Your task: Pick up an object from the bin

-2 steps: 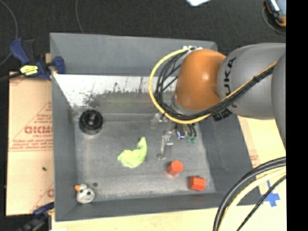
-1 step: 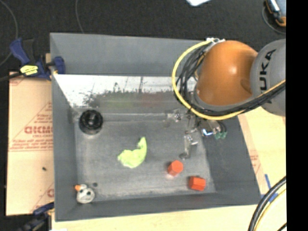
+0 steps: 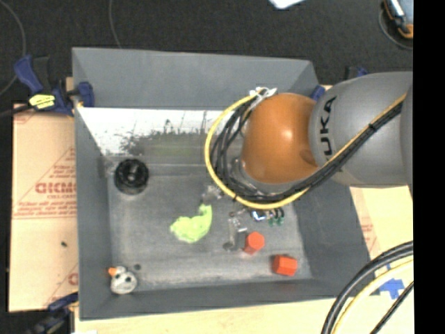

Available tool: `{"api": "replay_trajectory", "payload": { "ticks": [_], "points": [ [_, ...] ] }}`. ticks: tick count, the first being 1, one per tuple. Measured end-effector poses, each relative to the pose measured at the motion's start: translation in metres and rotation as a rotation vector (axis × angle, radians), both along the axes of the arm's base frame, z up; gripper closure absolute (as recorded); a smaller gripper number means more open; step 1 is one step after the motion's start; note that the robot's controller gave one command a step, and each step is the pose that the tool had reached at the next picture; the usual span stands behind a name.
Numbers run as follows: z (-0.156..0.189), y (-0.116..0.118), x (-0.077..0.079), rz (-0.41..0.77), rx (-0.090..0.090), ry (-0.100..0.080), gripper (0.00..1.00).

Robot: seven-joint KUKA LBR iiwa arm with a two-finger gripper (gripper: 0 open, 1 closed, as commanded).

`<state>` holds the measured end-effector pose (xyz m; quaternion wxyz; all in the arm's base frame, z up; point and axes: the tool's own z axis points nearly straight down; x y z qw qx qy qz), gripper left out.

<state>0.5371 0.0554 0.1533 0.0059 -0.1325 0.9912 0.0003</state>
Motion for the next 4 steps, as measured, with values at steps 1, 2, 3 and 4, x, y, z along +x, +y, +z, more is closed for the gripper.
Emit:
{"api": "replay_trajectory", "payload": {
  "ticks": [1,2,3,4],
  "points": [
    [-0.001,0.022,0.036,0.26,-0.002,0.007,0.0],
    [-0.05,0.047,0.0,0.531,-0.006,-0.005,0.0],
    [-0.066,0.037,0.044,0.117,-0.001,0.004,1.0],
    [-0.066,0.037,0.044,0.116,0.0,0.004,0.0]
  ]
}}
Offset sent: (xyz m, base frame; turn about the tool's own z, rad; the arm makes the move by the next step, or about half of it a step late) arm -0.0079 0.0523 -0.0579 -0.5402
